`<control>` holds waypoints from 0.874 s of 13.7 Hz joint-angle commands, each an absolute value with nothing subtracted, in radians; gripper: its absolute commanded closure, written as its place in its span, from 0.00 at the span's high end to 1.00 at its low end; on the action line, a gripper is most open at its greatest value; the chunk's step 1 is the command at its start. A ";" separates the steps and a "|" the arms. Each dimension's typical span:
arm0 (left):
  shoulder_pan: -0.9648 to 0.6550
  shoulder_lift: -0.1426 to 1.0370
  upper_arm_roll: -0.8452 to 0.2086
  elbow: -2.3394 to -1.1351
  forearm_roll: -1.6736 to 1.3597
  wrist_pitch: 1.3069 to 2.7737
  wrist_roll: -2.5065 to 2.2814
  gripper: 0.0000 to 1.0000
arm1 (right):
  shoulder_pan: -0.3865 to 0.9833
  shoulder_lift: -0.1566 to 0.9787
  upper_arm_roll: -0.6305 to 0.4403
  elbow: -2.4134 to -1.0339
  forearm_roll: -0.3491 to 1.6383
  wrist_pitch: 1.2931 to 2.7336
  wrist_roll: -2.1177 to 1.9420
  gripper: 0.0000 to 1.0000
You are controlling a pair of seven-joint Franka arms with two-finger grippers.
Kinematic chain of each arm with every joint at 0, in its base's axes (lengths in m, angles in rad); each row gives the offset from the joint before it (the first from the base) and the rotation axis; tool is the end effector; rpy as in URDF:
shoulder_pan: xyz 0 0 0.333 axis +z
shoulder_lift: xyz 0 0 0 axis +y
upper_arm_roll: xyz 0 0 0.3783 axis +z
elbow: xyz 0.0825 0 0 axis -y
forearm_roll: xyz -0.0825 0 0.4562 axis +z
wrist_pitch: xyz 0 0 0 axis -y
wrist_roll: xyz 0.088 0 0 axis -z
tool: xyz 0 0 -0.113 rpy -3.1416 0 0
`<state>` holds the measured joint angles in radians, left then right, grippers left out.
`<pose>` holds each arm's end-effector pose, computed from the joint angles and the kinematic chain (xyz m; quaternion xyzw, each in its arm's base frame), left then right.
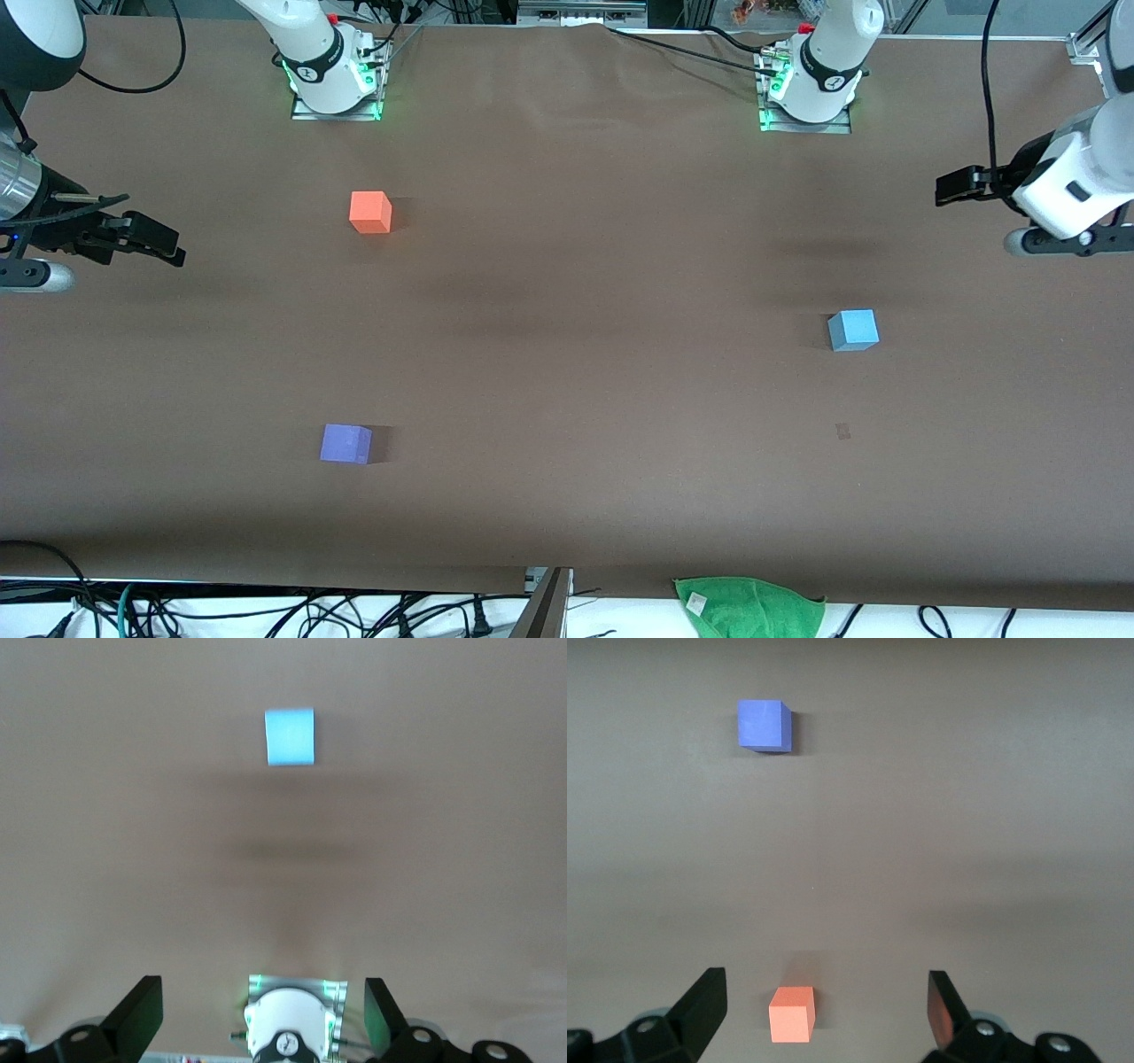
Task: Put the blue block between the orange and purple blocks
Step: 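Lower the left gripper over the light-blue cube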
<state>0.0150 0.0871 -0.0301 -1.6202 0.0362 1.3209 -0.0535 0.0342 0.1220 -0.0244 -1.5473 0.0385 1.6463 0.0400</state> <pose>0.6172 -0.0038 0.5846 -0.9811 -0.0197 0.1913 0.0233 0.6753 0.0117 0.6208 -0.9996 0.0167 0.0119 0.0174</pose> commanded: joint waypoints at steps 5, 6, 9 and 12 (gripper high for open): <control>0.040 0.206 -0.028 -1.696 0.015 1.593 -0.040 1.00 | 0.034 0.110 -0.026 -1.555 0.032 1.654 0.028 1.00; 0.040 0.213 -0.028 -1.736 0.015 1.679 -0.040 1.00 | 0.034 0.110 -0.026 -1.557 0.032 1.654 0.028 1.00; 0.041 0.253 -0.028 -1.857 0.015 1.915 -0.040 1.00 | 0.034 0.110 -0.026 -1.557 0.032 1.654 0.028 1.00; 0.063 0.299 -0.029 -2.023 0.015 2.185 -0.041 1.00 | 0.034 0.110 -0.026 -1.557 0.032 1.654 0.028 1.00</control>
